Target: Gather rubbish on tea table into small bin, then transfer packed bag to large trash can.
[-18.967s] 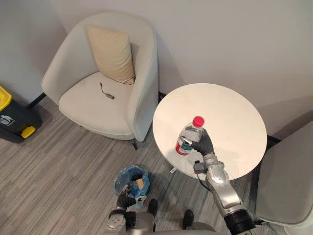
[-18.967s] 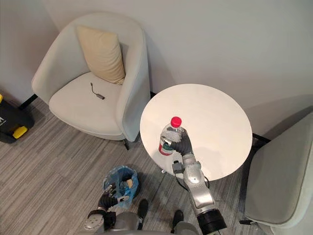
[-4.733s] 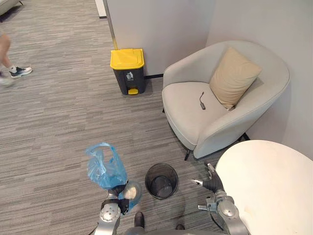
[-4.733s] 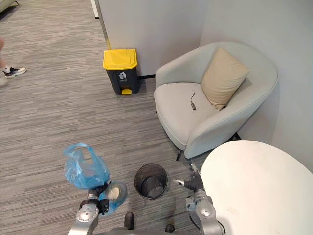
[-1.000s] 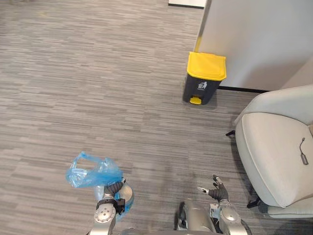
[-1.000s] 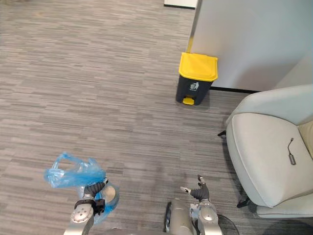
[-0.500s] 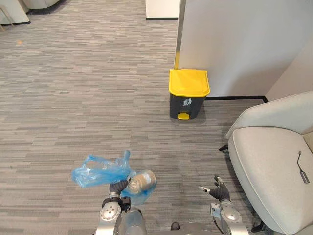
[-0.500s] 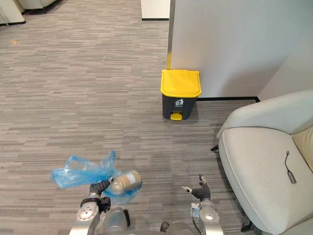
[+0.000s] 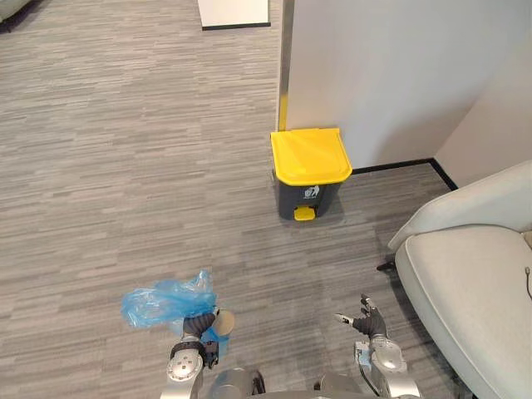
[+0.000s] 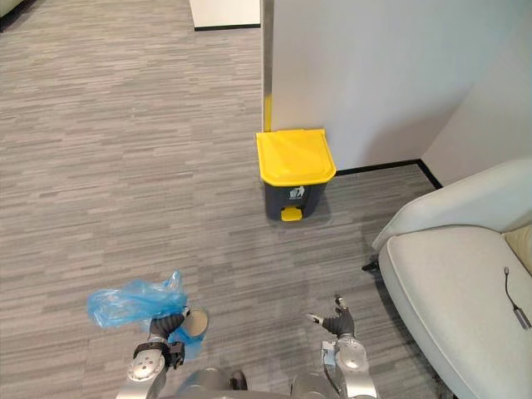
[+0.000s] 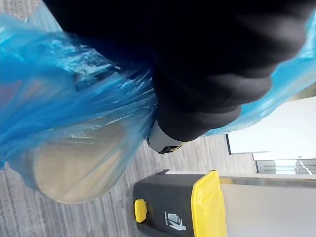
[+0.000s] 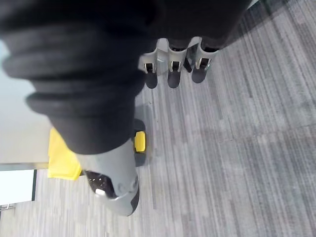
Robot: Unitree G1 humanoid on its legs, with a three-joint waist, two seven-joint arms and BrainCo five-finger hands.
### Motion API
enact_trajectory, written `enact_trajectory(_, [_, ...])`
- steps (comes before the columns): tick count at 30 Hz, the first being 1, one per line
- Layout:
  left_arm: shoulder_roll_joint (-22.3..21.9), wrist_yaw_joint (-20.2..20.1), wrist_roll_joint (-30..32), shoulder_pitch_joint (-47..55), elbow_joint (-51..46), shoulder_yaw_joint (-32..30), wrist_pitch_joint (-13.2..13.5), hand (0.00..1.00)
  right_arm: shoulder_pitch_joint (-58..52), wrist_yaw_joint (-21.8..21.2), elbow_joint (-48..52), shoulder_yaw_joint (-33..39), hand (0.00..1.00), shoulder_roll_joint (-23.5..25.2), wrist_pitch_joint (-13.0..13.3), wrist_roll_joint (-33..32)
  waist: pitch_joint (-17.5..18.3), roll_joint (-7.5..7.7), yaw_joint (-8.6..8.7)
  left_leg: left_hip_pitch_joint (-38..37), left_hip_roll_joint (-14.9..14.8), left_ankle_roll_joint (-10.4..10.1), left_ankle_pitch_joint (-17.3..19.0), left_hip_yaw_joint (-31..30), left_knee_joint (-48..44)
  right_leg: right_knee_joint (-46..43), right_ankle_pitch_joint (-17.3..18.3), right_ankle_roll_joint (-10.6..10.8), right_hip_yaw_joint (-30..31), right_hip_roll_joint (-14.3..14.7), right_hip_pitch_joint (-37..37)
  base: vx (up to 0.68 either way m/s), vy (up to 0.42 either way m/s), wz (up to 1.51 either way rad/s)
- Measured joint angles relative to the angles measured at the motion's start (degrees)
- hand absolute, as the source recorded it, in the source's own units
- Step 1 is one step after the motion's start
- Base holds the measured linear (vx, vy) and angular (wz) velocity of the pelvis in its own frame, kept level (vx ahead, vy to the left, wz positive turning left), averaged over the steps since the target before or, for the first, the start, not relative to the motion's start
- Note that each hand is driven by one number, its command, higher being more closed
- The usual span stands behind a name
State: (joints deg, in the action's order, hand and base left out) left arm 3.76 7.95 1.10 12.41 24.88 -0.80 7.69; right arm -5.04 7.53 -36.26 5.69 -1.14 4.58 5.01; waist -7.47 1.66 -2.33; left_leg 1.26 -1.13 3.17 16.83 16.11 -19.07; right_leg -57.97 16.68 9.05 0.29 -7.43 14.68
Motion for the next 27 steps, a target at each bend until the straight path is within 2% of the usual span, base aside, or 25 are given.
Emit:
enact_trajectory(1, [0.0,0.0,-0.6,-0.1,-0.4,0.0,0.0,1.0,-0.1,0.0,1.0,0.0,0.0,0.1,0.0,0.1,-0.4,-0.3,0.1,-2.7,-0.2,-0.3,0.2,0.1,1.8,0.2,1.2,-2.1,-2.6,0.0,2.8,0.36,-0.043,-0.02])
enact_trajectory(2, [-0.3,0.0,-0.6,-0.1,-0.8,0.1,0.0,1.0,0.0,0.0,1.9,0.0,0.0,0.1,0.0,0.1,-0.6,-0.67,0.33,-4.9,-0.7,-0.9,0.6,0.2,3.2,2.1,1.8,-3.3,-5.0,0.3,5.5,0.36,-0.061,-0.01])
enact_trajectory(4, [-0.3,-0.1,-0.8,-0.3,-1.3,0.1,0.0,1.0,0.5,0.0,2.1,0.0,0.0,0.1,0.0,0.1,-1.1,-1.06,1.1,-7.3,-1.5,-2.2,1.4,-0.2,4.4,8.3,1.8,-3.6,-7.7,0.5,9.1,0.38,-0.13,0.13])
enact_trajectory(5, [-0.2,-0.1,-0.9,-0.6,-1.0,-0.2,0.0,1.0,0.9,0.0,1.6,0.0,0.0,0.0,0.0,0.1,-1.1,-0.51,1.63,-8.7,-2.0,-2.9,1.8,-1.0,4.7,16.9,0.0,-5.0,-8.0,1.4,9.7,0.4,-0.177,0.26])
enact_trajectory(6, [0.4,-0.1,-1.0,-0.8,-0.5,-0.2,0.1,1.0,0.8,0.0,1.2,0.0,0.0,0.0,0.0,0.1,-1.0,-0.08,1.62,-9.3,-1.5,-3.4,2.0,-1.7,5.0,22.7,-2.8,-5.5,-7.8,2.0,9.2,0.42,-0.19,0.32])
enact_trajectory(7, [0.5,-0.2,-1.1,-1.8,1.4,-0.8,0.0,1.0,0.5,0.1,-0.4,0.1,0.0,-0.9,0.0,0.1,-1.1,0.62,1.71,-10.7,-1.4,-5.0,3.0,-4.0,5.1,27.1,-10.6,-9.3,-7.2,2.9,8.1,0.35,-0.149,0.11])
enact_trajectory(8, [-0.2,-0.2,-1.1,-2.7,3.1,-1.1,0.0,1.0,1.2,0.1,-1.9,0.1,0.0,-1.8,-0.4,0.1,-1.1,-0.86,1.4,-10.9,-3.0,-5.2,3.0,-5.3,5.0,27.5,-9.9,-10.2,-7.9,4.0,7.4,0.58,-0.259,0.04])
enact_trajectory(9, [-1.0,-0.2,-1.1,-2.7,3.3,-1.7,0.0,1.0,2.0,0.1,-1.9,0.2,0.0,-1.9,-0.6,0.1,-1.2,-1.88,1.63,-10.3,-4.3,-7.4,1.6,-6.7,4.6,27.7,-8.0,-10.6,-8.8,4.8,7.4,0.47,-0.233,0.01])
enact_trajectory(11, [-1.7,-0.3,-1.1,-3.2,3.5,-1.5,0.0,1.0,2.0,0.2,-1.8,0.6,0.0,-2.4,-0.6,0.1,-1.5,-2.3,2.45,-9.5,-5.1,-8.5,0.4,-8.3,1.8,27.9,-6.7,-11.0,-10.1,4.8,6.2,0.39,-0.207,0.35])
enact_trajectory(13, [-3.2,-0.3,-1.1,-3.7,3.4,-1.6,0.0,1.0,0.1,0.2,-1.4,0.3,0.0,-1.8,-0.7,-0.1,-1.7,-2.54,2.9,-5.1,-7.3,-10.2,-3.5,-11.2,-12.6,31.2,-5.5,-12.0,-12.9,5.5,-0.4,0.33,-0.19,0.53])
enact_trajectory(14, [-3.7,-0.4,-1.1,-3.4,3.3,-1.6,0.0,1.0,-0.9,0.2,-0.5,0.0,0.0,-1.3,-0.7,-0.1,-1.7,-2.51,2.69,-2.2,-8.6,-10.5,-7.2,-11.4,-21.0,33.4,-5.3,-12.4,-13.1,5.9,-3.7,0.31,-0.167,0.16])
enact_trajectory(15, [-3.9,-0.5,-1.1,-3.0,2.7,-1.5,0.0,1.0,-1.2,0.2,0.1,-0.5,0.0,-0.7,-0.5,-0.3,-1.8,-2.72,2.18,0.8,-10.4,-10.6,-7.2,-10.9,-28.9,35.3,-5.0,-12.9,-13.0,6.7,-6.7,0.34,-0.15,-0.13])
enact_trajectory(16, [-3.9,-0.5,-1.1,-2.7,2.1,-1.6,0.1,1.0,-1.0,0.3,0.4,-0.9,0.0,-0.5,-0.5,-0.7,-1.9,-2.81,1.29,5.9,-12.6,-9.6,-6.6,-9.3,-37.6,38.1,-4.6,-13.3,-12.4,7.8,-10.2,0.25,-0.077,-0.21])
enact_trajectory(17, [-3.7,-0.5,-1.1,-2.6,1.8,-1.6,0.1,1.0,-1.0,0.3,0.7,-1.1,0.0,-0.4,-0.5,-1.0,-1.9,-2.72,1.11,7.7,-12.9,-9.2,-6.3,-8.8,-38.8,38.9,-4.4,-13.7,-12.3,7.9,-11.3,0.22,-0.036,-0.2])
enact_trajectory(18, [-3.6,-0.5,-1.1,-2.1,1.6,-1.6,0.1,1.0,-0.9,0.3,1.3,-1.2,0.0,-0.2,-0.5,-1.2,-1.9,-2.54,0.89,9.7,-13.0,-8.7,-6.0,-7.9,-38.7,40.2,-4.2,-13.6,-11.9,7.9,-12.2,0.18,-0.002,-0.18])
enact_trajectory(20, [-3.6,-0.5,-1.1,-1.2,1.6,-1.6,0.1,1.0,-1.1,0.3,1.6,-1.1,0.0,-0.2,-0.5,-1.7,-2.0,-2.35,-0.34,13.4,-12.5,-6.7,-4.8,-5.7,-32.0,42.7,-4.0,-13.1,-10.2,7.8,-15.0,0.22,0.047,-0.32])
enact_trajectory(21, [-3.6,-0.5,-1.1,-0.8,1.6,-1.6,0.0,1.0,-1.2,0.3,1.5,-1.1,0.0,-0.2,-0.5,-2.0,-2.0,-2.2,-0.46,14.0,-11.6,-6.7,-4.7,-5.0,-26.8,43.2,-3.7,-12.5,-9.9,7.4,-15.9,0.29,0.132,-0.25])
enact_trajectory(22, [-3.6,-0.5,-1.1,-0.7,1.7,-1.6,0.0,1.0,-1.1,0.5,1.5,-0.7,0.0,-0.3,-0.5,-2.2,-2.1,-2.06,-0.37,14.8,-9.3,-6.7,-4.9,-4.9,-17.3,43.4,-3.2,-11.2,-9.3,6.4,-16.8,0.43,0.243,-0.2])
enact_trajectory(23, [-3.6,-0.5,-1.1,-0.7,1.7,-1.6,0.0,1.0,-0.9,1.1,1.3,0.6,0.0,-0.3,-0.5,-2.2,-1.9,-2.41,-0.57,14.6,-7.7,-7.7,-6.0,-5.2,-8.4,43.2,-2.5,-9.6,-8.4,5.9,-17.2,0.37,0.248,-0.27])
enact_trajectory(24, [-3.6,-0.5,-1.1,-0.6,1.8,-1.7,0.0,1.0,-0.7,1.3,1.0,0.9,0.0,-0.6,-0.5,-2.2,-1.7,-2.9,-0.66,13.9,-7.4,-8.3,-7.4,-5.4,-3.8,43.1,-2.0,-8.9,-7.8,6.0,-17.3,0.25,0.181,-0.36])
enact_trajectory(25, [-3.6,-0.4,-1.1,-0.6,1.9,-1.8,0.0,1.0,-0.5,1.3,0.6,1.2,0.0,-1.0,-0.5,-2.2,-1.4,-3.66,-1.09,13.2,-7.3,-6.4,-12.0,-5.4,-2.2,42.9,-1.4,-8.0,-6.6,6.2,-17.5,0.19,0.148,-0.5])
enact_trajectory(26, [-3.2,-0.4,-1.1,-0.9,2.9,-2.2,0.0,1.0,-0.1,1.4,-1.1,1.0,0.0,-0.8,-0.8,-2.2,-0.9,-1.8,-1.75,11.7,-5.8,-4.3,-11.5,-3.5,-1.4,43.2,-0.9,-7.3,-4.2,4.8,-17.6,0.27,0.177,-0.45])
enact_trajectory(27, [-2.6,-0.3,-1.1,-1.1,2.9,-2.2,0.0,1.0,-0.1,1.3,-1.0,0.8,0.0,-0.7,-0.8,-2.2,-0.6,-0.85,-1.69,11.7,-4.8,-3.5,-10.3,-3.0,-1.5,43.5,-0.5,-6.7,-3.1,3.9,-17.6,0.4,0.241,-0.4])
